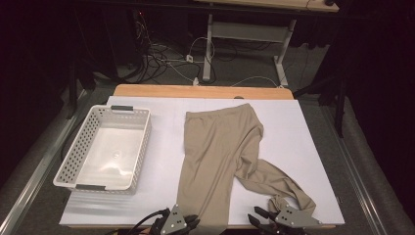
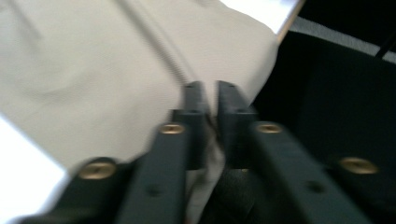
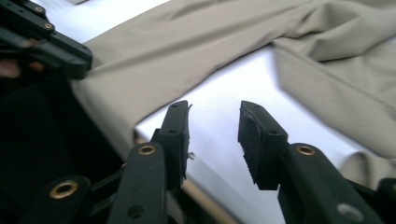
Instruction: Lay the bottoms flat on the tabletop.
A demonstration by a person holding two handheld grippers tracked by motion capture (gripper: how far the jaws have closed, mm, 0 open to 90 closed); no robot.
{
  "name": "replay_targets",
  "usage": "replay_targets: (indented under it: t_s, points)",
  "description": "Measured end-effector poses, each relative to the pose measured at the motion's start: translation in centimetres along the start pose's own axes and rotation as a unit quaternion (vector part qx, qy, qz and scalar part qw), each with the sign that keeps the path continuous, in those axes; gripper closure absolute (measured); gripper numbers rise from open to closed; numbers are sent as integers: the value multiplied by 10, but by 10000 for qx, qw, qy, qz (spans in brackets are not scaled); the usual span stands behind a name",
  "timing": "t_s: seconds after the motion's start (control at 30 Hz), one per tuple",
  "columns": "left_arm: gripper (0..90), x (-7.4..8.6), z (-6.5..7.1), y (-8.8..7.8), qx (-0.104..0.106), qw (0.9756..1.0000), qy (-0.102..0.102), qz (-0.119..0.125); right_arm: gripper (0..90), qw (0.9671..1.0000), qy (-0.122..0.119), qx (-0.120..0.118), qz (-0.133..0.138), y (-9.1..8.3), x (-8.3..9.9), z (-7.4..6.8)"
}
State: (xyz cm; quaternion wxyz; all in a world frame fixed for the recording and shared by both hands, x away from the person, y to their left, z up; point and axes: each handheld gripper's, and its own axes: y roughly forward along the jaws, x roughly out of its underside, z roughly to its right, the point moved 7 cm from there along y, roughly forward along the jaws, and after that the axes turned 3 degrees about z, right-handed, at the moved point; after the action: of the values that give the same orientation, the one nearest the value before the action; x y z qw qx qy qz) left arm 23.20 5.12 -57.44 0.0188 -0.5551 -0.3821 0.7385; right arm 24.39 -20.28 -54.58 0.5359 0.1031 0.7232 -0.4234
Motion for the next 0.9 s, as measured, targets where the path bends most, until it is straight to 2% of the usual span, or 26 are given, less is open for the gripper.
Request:
replay_targets:
  t_s: [0.1, 0.23, 0.3, 0.37, 0.5, 0.57, 0.7, 0.77, 0.9]
  points:
    - [543, -7, -10, -5, -17, 9995, -96, 308, 604, 9998, 106, 180, 63, -3, 0, 12]
    - [392, -21, -29, -13, -81, 9971, -162, 740, 555, 9981, 267, 536, 166, -13, 1, 31]
    - [321, -26, -40, -13, -150, 9965, -171, 799, 538, 9966, 329, 731, 185, -19, 3, 41]
    - [258, -29, -52, -11, -370, 9960, -165, 799, 527, 9949, 395, 908, 196, -26, 6, 49]
    - [114, -34, -73, -3, -481, 9954, -425, 710, 484, 9906, 576, 1225, 181, -40, 13, 65]
    - [49, -34, -79, 1, -568, 9953, -452, 638, 444, 9872, 652, 1446, 173, -47, 16, 74]
    - [0, -35, -82, 2, -584, 9942, -514, 746, 350, 9820, 895, 1658, 117, -54, 23, 87]
    - [0, -35, -81, 2, -517, 9937, -542, 831, 292, 9818, 966, 1633, 27, -54, 27, 88]
    - [0, -35, -82, 1, -356, 9929, -667, 917, 274, 9841, 878, 1530, -199, -45, 33, 82]
